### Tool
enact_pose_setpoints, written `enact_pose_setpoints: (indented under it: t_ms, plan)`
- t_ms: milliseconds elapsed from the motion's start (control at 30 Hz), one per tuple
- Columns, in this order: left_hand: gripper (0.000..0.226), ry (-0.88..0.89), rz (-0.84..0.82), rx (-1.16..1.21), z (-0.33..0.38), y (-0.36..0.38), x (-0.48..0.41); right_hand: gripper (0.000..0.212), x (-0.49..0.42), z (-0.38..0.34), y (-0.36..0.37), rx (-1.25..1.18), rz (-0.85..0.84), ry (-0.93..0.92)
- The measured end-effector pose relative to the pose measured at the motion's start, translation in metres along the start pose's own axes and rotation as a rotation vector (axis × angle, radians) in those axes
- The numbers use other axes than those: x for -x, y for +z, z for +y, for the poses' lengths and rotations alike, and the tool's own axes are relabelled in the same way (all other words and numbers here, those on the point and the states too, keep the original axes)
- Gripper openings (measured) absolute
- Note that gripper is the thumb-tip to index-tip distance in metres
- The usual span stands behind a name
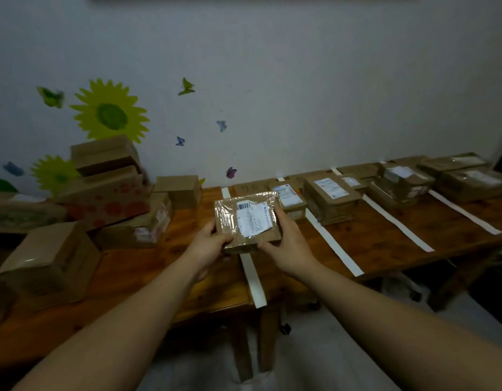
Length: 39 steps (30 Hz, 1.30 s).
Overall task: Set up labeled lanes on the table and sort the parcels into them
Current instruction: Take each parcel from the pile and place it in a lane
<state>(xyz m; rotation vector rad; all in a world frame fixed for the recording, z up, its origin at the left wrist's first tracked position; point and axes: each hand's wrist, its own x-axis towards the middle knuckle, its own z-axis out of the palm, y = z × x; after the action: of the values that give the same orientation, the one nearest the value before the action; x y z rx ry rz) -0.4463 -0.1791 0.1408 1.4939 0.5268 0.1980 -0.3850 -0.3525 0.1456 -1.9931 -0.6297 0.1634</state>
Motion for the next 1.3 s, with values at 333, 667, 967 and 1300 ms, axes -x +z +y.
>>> enact_pose_setpoints:
  t_ms: [333, 667, 967, 1300]
  plan:
    - [0.080, 0.030, -0.053, -0.286, -0.017, 0.012, -0.104, 0.076, -0.102, 0.062, 0.015, 0.212, -0.095, 0.114]
    - [0.084, -0.119, -0.066, -0.341, -0.043, 0.014, -0.241, 0.076, -0.237, 0.120, 0.048, 0.486, -0.222, 0.220]
    - [0.082, -0.119, 0.020, -0.435, -0.060, 0.036, -0.317, 0.063, -0.324, 0.180, 0.051, 0.872, -0.365, -0.041]
    - [0.081, -0.209, -0.031, -0.473, -0.069, 0.046, -0.357, 0.071, -0.357, 0.220, 0.052, 0.893, -0.493, -0.079]
